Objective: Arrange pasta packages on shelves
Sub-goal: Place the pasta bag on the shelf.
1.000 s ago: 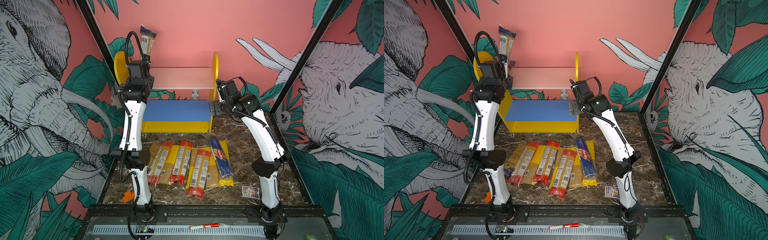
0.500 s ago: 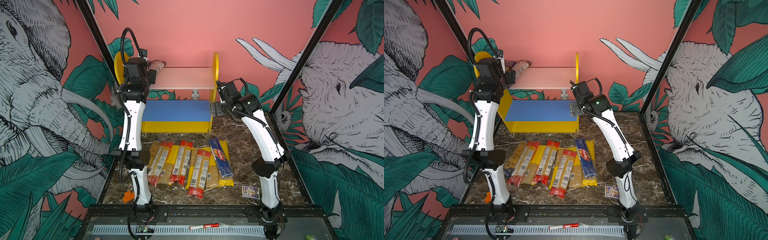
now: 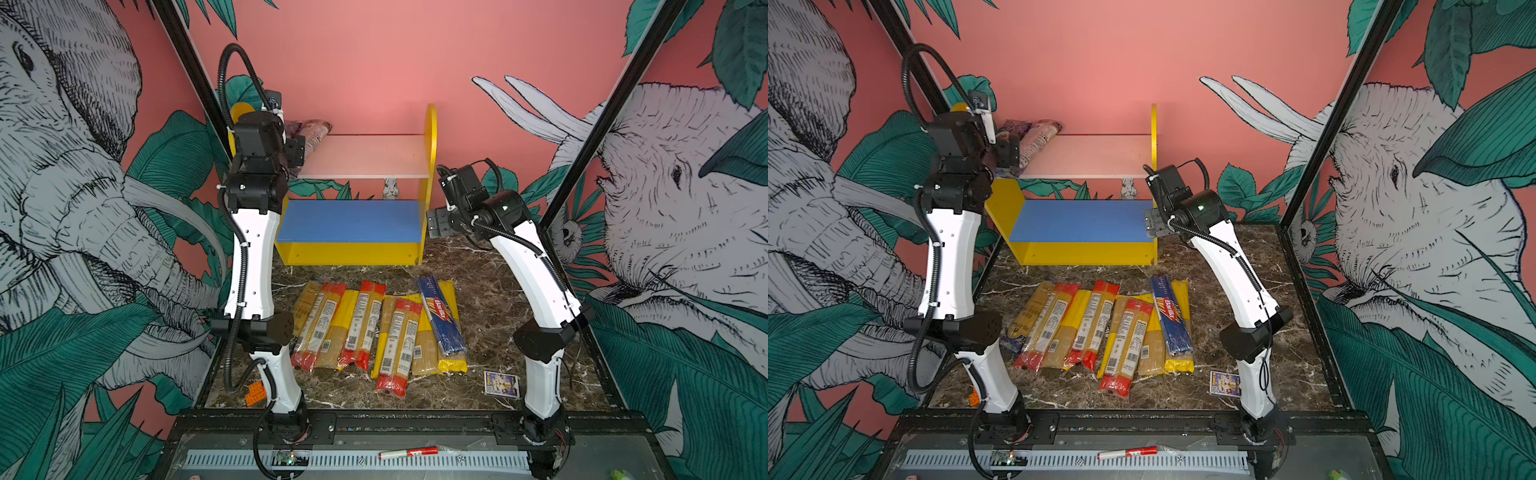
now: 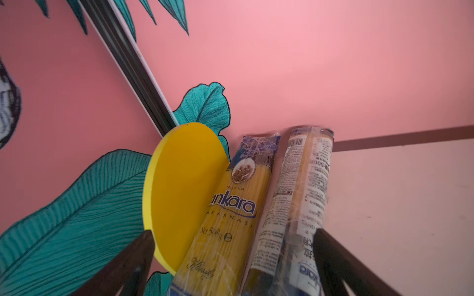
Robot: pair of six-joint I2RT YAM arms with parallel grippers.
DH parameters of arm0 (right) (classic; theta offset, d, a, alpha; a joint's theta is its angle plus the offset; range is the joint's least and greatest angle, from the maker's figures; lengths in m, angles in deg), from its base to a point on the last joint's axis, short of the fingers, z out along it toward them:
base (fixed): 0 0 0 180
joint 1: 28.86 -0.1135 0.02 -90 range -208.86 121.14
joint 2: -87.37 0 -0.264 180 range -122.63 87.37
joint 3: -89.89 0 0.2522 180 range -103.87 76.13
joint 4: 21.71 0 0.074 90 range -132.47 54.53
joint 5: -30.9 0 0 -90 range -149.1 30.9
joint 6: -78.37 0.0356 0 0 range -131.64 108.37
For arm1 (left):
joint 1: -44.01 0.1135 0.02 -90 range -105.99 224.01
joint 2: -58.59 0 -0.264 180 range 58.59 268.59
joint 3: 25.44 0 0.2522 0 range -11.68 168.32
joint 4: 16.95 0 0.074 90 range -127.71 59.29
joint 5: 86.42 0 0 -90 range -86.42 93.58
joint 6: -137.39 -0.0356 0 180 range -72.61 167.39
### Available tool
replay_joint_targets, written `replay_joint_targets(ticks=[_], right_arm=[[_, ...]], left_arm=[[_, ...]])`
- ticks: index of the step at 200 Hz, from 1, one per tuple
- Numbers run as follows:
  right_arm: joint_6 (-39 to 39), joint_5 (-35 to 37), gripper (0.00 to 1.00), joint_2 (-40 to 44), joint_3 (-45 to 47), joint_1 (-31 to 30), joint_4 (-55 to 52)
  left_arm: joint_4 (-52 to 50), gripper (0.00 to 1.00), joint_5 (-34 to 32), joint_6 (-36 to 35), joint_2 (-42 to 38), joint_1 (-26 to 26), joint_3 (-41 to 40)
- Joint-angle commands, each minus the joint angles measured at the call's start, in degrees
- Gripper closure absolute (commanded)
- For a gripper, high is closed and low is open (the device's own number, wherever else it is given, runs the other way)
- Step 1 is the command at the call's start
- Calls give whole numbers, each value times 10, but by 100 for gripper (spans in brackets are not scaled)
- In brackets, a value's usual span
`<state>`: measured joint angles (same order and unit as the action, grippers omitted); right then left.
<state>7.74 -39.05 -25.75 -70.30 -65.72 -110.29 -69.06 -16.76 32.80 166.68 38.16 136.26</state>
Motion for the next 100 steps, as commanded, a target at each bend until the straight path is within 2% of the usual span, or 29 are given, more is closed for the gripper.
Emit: replay_joint_targets(ticks=[1, 17, 65, 100], right_arm=[[-1, 15, 1, 46, 35, -12, 19], [-1, 18, 1, 67, 70, -16, 38], [8, 23, 1, 99, 119, -22, 60], [7, 19, 1, 101, 123, -27, 55]], left_arm=[[-23, 10, 4, 28, -51, 4, 0], [-38, 14, 8, 38, -56, 4, -10], [-87, 12, 26, 63, -42, -3, -26], [-47, 9, -6, 39, -104, -54, -145]])
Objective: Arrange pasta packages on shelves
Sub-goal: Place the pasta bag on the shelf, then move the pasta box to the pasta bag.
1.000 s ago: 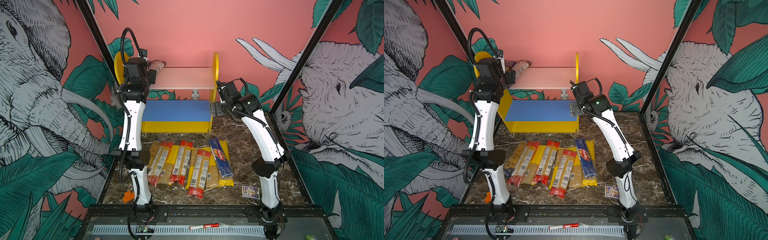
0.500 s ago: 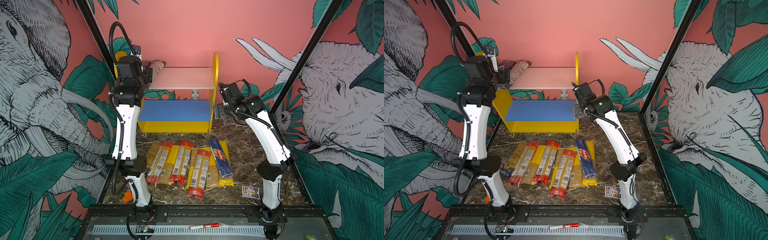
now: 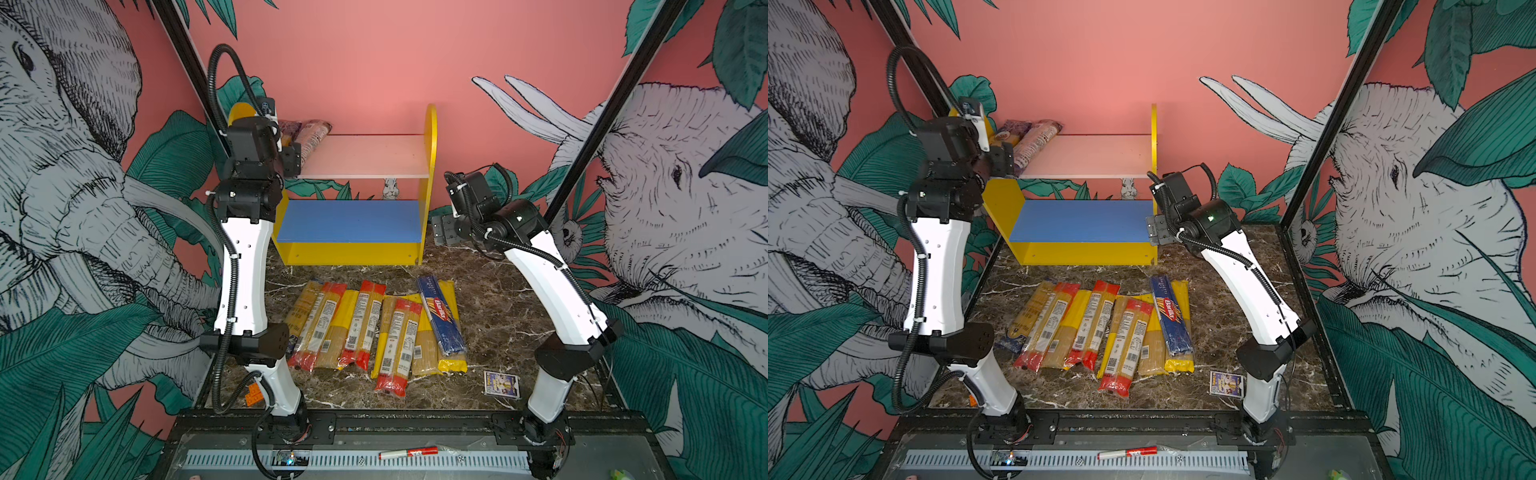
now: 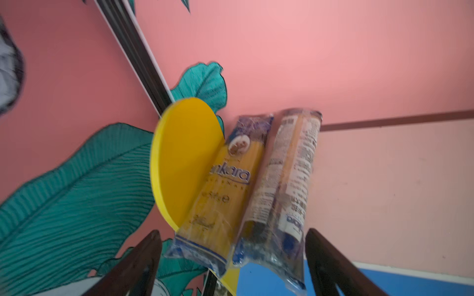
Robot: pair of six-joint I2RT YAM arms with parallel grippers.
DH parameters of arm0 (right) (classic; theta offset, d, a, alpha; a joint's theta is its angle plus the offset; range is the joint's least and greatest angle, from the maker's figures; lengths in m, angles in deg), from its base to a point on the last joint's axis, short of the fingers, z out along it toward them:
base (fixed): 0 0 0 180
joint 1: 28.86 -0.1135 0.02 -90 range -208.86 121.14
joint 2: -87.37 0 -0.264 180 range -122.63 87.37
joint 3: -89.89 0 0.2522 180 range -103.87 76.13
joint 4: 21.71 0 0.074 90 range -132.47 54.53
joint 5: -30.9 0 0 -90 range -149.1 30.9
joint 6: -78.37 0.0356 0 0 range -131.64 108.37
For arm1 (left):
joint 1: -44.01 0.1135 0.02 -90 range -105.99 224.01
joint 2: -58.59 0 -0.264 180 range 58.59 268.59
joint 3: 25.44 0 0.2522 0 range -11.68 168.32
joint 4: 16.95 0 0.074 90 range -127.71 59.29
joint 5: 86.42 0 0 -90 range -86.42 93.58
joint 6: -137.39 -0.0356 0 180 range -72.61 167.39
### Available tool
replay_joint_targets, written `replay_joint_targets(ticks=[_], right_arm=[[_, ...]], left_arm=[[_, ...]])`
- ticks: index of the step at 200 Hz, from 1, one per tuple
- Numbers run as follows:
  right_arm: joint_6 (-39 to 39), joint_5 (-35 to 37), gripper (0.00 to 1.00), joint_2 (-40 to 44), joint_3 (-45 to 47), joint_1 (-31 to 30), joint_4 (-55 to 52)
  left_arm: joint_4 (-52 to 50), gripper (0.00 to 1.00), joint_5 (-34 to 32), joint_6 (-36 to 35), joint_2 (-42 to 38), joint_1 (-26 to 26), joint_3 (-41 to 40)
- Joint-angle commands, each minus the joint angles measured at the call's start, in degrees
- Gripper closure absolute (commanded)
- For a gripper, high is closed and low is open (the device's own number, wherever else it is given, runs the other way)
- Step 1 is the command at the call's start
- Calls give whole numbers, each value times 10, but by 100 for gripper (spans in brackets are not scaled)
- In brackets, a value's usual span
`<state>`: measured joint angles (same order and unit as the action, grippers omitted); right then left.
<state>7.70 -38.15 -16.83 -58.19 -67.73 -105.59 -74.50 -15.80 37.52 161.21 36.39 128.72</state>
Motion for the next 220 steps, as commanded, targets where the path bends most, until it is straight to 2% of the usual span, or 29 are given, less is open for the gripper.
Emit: replay_joint_targets(ticks=[1, 46, 79, 93, 120, 163, 197, 220], right_arm=[[7, 10, 1, 12, 2, -7, 7], [-5, -8, 1, 15, 1, -9, -13], [-14, -24, 1, 38, 30, -13, -14], [-16, -31, 1, 52, 50, -14, -14], [-16, -49, 1, 81, 91, -16, -12], [-11, -77, 1, 138, 173, -22, 1], [-6, -85, 1, 173, 216, -26, 2], [-2, -87, 1, 200, 243, -27, -4]], left_arm=[[9, 8, -17, -8, -50, -38, -74], [16, 6, -16, 46, -166, -85, -270], [-6, 7, -6, 135, -264, -109, -415], [-29, 6, -27, 176, -301, -122, -462], [-66, 6, -23, 257, -370, -150, -553], [-157, 9, -52, 383, -435, -245, -658], [-168, 10, -60, 489, -465, -350, -734], [-160, 10, -64, 539, -455, -408, -779]])
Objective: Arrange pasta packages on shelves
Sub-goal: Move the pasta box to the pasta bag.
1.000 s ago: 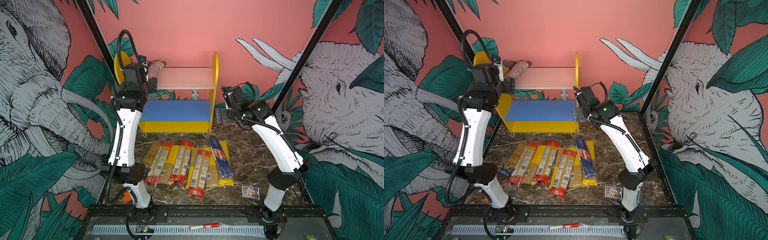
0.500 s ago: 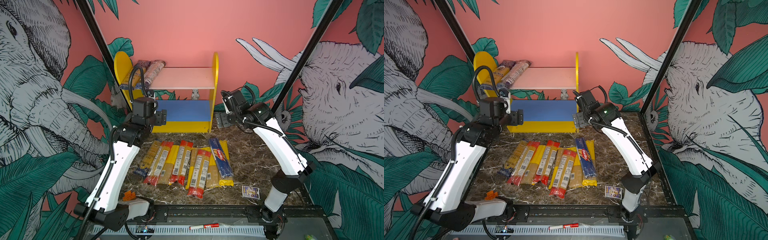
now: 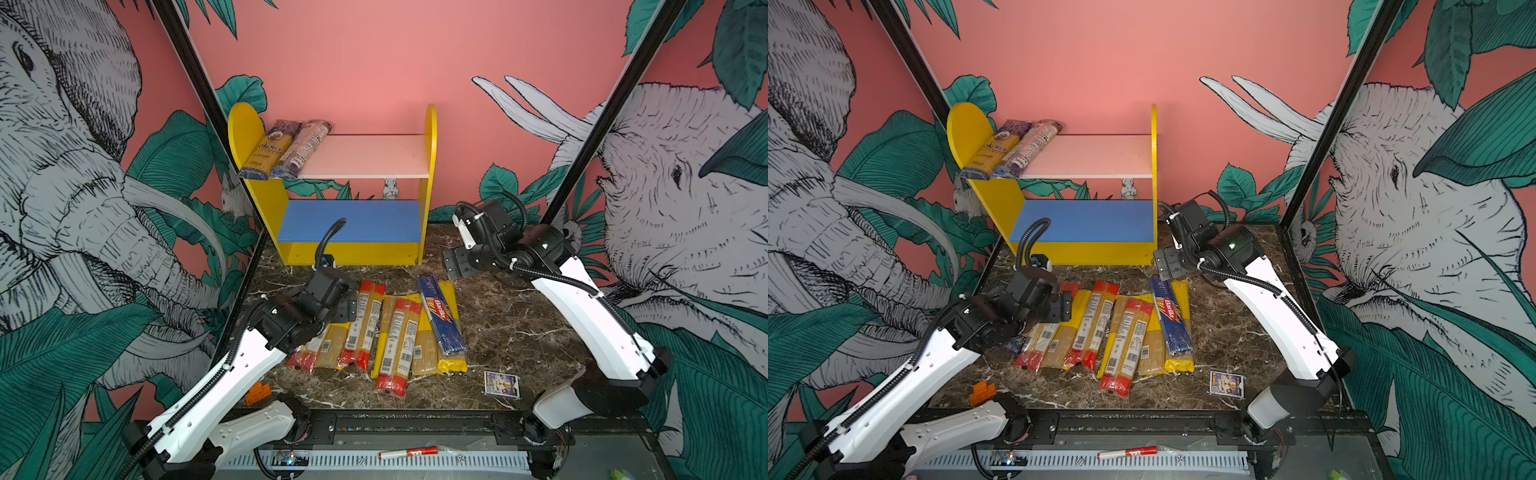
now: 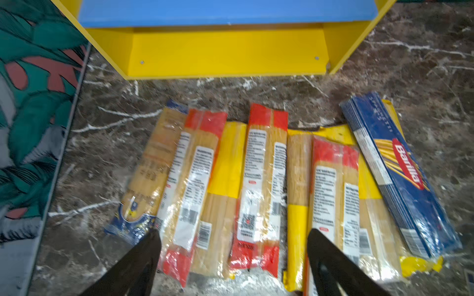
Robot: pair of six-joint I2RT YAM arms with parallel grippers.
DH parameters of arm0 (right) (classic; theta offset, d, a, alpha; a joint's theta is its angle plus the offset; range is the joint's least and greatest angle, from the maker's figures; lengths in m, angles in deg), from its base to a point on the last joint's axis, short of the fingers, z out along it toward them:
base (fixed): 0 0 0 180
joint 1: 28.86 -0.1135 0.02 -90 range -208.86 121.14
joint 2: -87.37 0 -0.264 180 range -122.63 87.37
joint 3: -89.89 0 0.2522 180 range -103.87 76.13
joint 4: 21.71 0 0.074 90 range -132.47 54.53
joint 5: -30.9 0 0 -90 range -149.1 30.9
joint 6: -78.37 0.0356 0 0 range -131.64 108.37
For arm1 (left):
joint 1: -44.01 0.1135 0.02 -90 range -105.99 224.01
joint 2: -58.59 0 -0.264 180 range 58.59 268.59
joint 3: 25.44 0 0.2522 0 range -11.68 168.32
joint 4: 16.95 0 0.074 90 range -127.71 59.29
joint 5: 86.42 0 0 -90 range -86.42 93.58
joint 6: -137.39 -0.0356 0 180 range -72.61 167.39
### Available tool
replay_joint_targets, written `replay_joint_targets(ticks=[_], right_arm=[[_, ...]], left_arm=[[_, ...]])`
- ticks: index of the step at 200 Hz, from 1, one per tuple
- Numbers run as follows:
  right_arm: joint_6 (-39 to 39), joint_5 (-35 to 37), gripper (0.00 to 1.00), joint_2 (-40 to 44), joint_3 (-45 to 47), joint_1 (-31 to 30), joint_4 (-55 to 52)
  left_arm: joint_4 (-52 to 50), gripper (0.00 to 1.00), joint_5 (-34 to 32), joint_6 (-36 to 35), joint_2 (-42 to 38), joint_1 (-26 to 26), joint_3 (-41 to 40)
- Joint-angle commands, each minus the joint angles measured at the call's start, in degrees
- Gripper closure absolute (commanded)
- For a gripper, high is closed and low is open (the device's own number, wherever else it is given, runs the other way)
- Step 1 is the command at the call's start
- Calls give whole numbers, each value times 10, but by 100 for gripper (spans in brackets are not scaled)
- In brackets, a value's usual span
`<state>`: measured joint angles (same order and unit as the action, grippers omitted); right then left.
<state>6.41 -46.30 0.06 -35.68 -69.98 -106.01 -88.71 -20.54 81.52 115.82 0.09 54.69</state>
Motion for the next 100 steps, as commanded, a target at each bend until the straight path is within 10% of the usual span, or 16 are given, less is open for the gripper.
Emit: replay_joint_targets(ticks=[1, 43, 100], right_arm=[[11, -6, 1, 32, 18, -4, -1], [27, 34, 1, 74, 45, -5, -36], [86, 167, 1, 103, 40, 8, -137]], left_arm=[[-17, 10, -16, 101, 0, -47, -40], [78, 11, 20, 155, 108, -141, -45], [96, 9, 90, 168, 365, -161, 166]])
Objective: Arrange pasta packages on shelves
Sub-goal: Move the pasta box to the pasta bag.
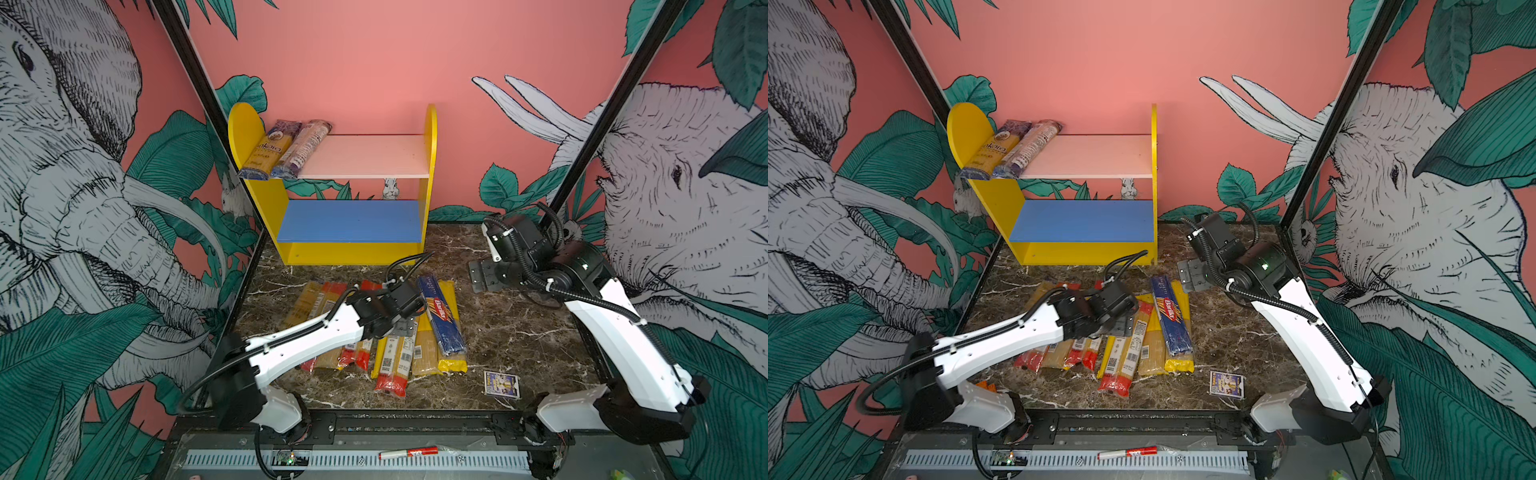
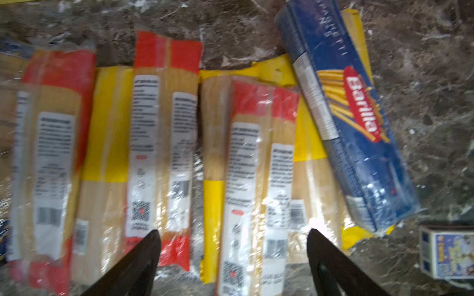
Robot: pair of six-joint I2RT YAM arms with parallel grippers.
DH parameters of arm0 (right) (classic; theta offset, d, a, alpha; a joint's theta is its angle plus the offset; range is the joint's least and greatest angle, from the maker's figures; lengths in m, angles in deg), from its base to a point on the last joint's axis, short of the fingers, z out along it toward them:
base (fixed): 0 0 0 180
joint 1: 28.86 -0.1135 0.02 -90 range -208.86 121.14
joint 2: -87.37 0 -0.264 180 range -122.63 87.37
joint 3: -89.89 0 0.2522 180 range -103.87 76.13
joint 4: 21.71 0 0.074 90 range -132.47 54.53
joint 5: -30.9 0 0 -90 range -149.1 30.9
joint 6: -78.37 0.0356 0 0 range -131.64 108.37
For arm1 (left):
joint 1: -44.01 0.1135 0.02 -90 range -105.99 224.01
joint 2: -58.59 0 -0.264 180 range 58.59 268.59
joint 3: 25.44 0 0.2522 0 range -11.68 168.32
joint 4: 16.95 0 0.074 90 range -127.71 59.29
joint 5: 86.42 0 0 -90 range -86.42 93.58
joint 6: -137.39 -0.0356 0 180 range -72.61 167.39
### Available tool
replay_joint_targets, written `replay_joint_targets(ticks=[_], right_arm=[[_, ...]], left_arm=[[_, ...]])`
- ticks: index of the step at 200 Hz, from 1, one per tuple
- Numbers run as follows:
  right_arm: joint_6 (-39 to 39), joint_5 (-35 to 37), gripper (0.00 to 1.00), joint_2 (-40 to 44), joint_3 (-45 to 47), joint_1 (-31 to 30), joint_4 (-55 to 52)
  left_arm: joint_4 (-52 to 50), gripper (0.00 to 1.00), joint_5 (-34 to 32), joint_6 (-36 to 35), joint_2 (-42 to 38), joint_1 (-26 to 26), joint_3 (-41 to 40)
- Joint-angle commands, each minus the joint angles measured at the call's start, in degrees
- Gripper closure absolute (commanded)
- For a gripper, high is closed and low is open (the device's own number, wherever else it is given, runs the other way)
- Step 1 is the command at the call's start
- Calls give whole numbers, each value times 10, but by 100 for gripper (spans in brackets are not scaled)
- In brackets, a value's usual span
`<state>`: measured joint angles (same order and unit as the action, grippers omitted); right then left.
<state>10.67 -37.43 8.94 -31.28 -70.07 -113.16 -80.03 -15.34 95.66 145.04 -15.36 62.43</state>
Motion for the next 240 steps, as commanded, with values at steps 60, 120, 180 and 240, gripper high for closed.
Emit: replay_joint_targets(ticks=[60, 120, 180, 240], right_arm=[[74, 88, 1, 67, 42, 72, -81], [78, 92, 1, 107, 76, 86, -94], [79, 78, 1, 142, 118, 92, -77], [76, 77, 1, 159, 126, 95, -73]], left_arm=[[-72, 7, 108, 30, 272, -19, 296], [-133, 3, 115, 34, 359, -30, 381], [-124, 1, 140, 32, 404, -34, 397], [-155, 1, 164, 14, 479, -34, 473]])
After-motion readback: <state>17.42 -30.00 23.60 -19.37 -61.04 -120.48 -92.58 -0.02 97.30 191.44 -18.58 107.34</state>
